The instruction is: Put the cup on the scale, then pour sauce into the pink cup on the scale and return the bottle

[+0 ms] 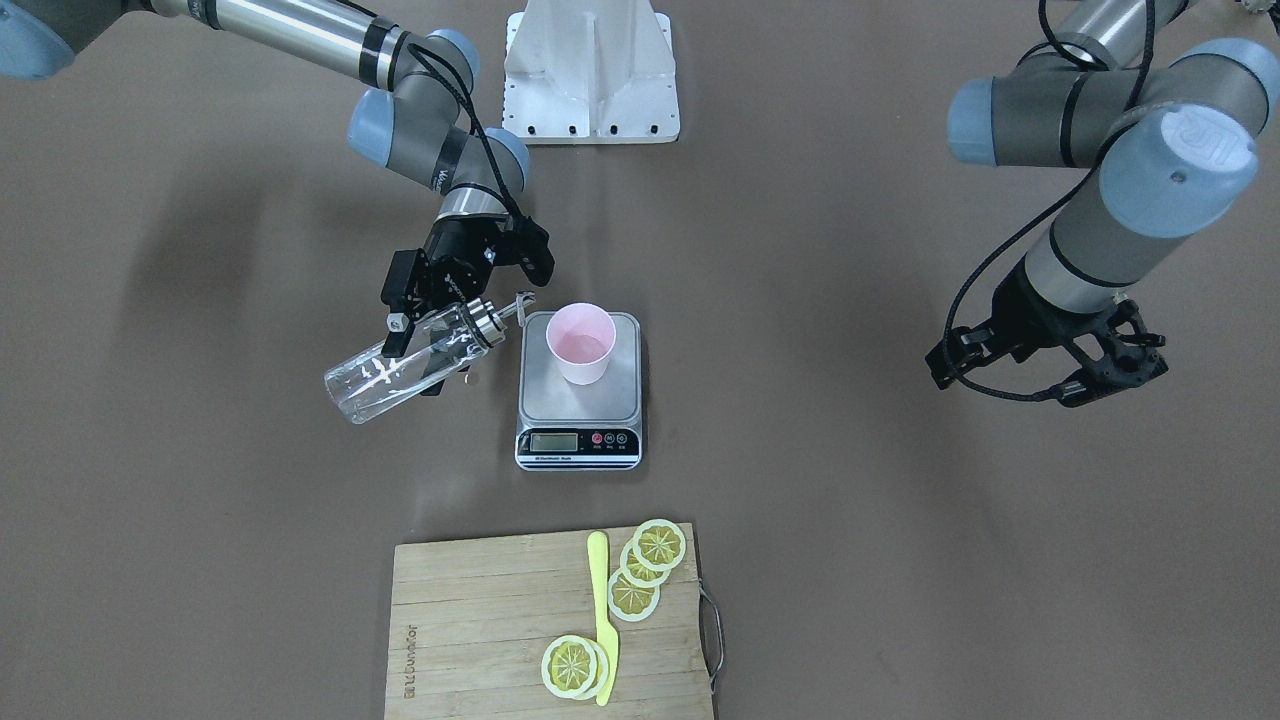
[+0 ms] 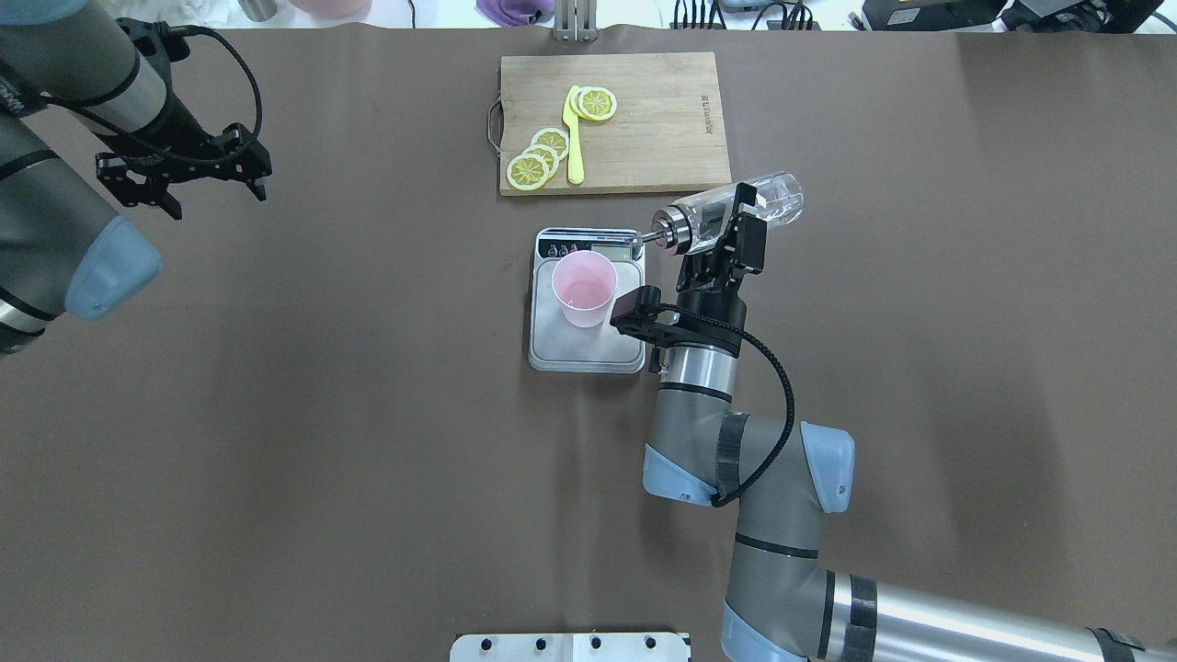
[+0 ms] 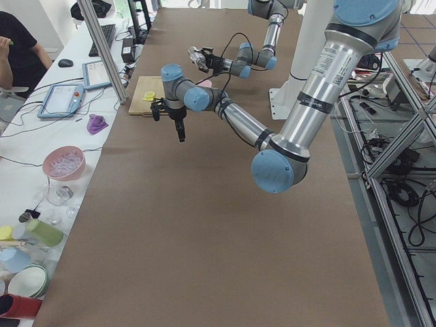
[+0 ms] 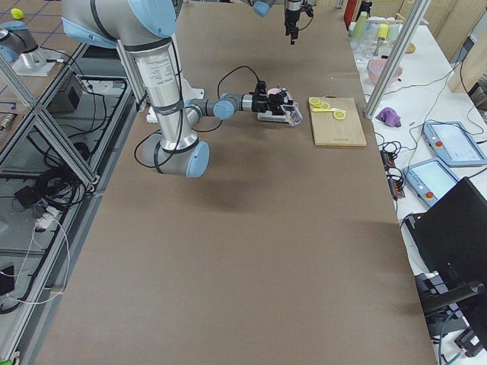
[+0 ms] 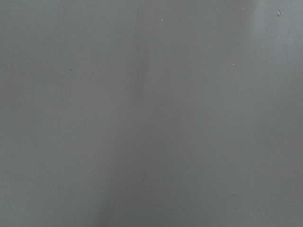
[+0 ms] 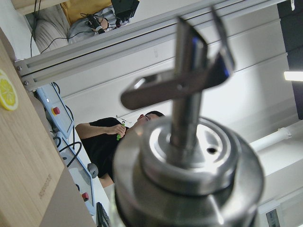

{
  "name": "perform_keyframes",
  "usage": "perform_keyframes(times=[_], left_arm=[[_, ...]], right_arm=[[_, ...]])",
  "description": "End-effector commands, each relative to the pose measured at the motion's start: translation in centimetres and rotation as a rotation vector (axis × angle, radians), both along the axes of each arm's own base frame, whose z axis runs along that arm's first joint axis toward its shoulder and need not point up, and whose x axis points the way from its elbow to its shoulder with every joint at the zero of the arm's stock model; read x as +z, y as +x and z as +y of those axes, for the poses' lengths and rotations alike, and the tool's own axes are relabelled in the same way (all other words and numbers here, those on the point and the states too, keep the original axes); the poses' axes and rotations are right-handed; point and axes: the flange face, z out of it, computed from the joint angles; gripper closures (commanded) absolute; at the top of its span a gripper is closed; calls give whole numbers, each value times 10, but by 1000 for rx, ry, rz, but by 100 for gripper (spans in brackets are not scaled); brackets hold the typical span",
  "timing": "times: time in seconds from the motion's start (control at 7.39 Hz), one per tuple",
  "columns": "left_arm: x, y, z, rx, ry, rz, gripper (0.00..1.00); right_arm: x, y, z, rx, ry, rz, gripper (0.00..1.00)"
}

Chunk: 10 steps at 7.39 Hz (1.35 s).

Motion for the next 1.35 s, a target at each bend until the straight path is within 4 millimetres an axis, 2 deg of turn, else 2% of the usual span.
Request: perform_keyframes(times=[0.0,0.14,0.27,0.41,0.68,0.81,1.08,1.22], left_arm=[[-1,0,0,0,1,1,1],[-2,-1,0,-1,3,1,1],[-2,-1,0,-1,4,2,1],[-5,-6,-2,-8,7,6,1],[-11,-8,-4,-13,14,10,1],[-13,-12,-6,-20,15,11,1],[-15,-18,-8,-31,19,10,1],[-21,-17,-10,-32,28,14,1]], right_arm=[[-7,0,2,-50,-45,-182,100],[-17,6,1,-80,-80,-266,100],[-29,23,0,-106,-112,-336,100],[-52,51,-7,-131,-150,-423,100],[-66,102,-27,-171,-237,-545,100],[-66,131,-36,-188,-285,-614,100],[-63,173,-56,-197,-368,-748,100],[-59,193,-70,-185,-419,-881,100]])
